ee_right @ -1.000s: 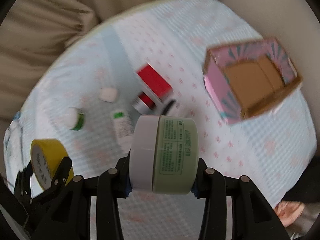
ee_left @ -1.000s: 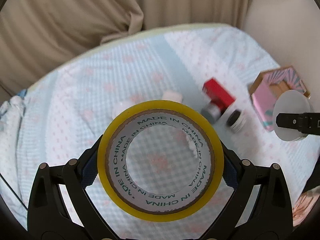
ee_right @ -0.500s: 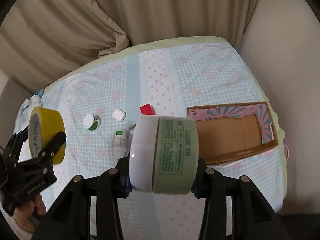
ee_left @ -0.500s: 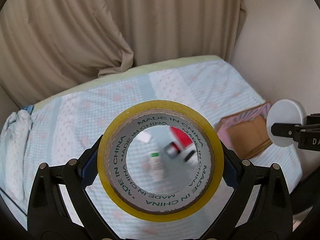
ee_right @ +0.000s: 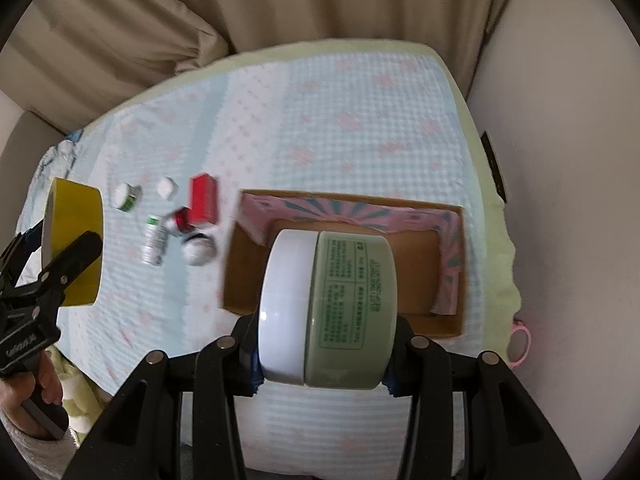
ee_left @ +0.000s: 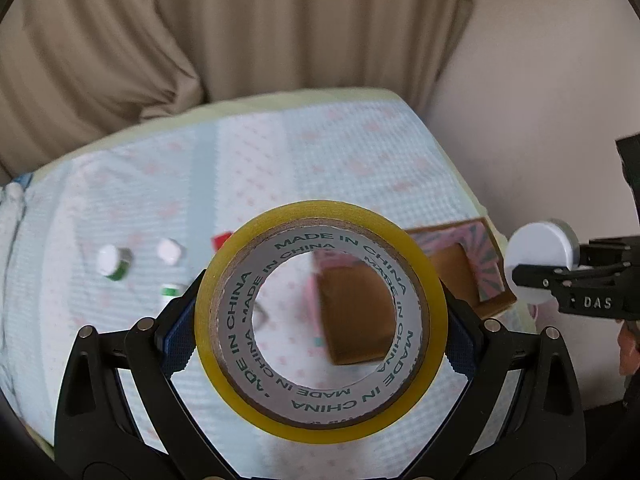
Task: Organize rigid objects
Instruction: 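Carry the tape roll and green jar into the cardboard box and release both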
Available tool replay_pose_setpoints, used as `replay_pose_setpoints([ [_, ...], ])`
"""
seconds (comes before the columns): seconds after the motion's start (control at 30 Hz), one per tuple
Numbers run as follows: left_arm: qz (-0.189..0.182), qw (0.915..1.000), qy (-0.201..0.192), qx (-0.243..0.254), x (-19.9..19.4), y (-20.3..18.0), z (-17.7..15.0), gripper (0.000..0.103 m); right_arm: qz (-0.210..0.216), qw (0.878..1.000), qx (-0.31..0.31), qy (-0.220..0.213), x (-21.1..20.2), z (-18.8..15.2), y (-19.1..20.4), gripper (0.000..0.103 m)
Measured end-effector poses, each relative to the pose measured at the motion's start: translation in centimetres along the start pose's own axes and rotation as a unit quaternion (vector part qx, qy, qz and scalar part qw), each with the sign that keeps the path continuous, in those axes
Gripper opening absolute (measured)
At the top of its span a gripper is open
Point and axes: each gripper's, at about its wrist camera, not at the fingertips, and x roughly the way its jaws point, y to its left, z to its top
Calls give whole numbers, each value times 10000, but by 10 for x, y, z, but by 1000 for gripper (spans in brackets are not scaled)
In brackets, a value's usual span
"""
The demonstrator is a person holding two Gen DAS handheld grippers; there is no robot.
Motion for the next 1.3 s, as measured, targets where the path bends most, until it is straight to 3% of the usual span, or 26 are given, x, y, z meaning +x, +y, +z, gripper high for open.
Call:
replay_pose_setpoints([
  [0.23,-85,9978,600,279,84,-57,6,97,155,9977,418,508,55,13,-69,40],
  [0.57,-126,9829,1691,720,216,-107,-24,97,424,9907,721,1072,147,25,-108,40],
  [0.77,-83,9731,2136,856,247,-112,-39,97,473,9881,675,1298,178,29,-109,40],
  [0.93,-50,9693,2226,1040,253,-115,-37,97,644,9843,705,1487,191,31,-111,41],
  [0.97,21,9679,2235,1151,252,-117,-37,99,656,9842,686,1492,192,32,-111,43],
  [1.0,61,9673,2233,1205,250,-117,-37,103,633,9849,666,1467,192,32,-110,64],
  [1.03,78,9677,2188,1247,247,-117,-37,103,569,9862,653,1411,189,33,-111,102],
  [1.3,41,9672,2196,1277,228,-109,-43,103,686,9896,758,1009,171,31,-118,103],
])
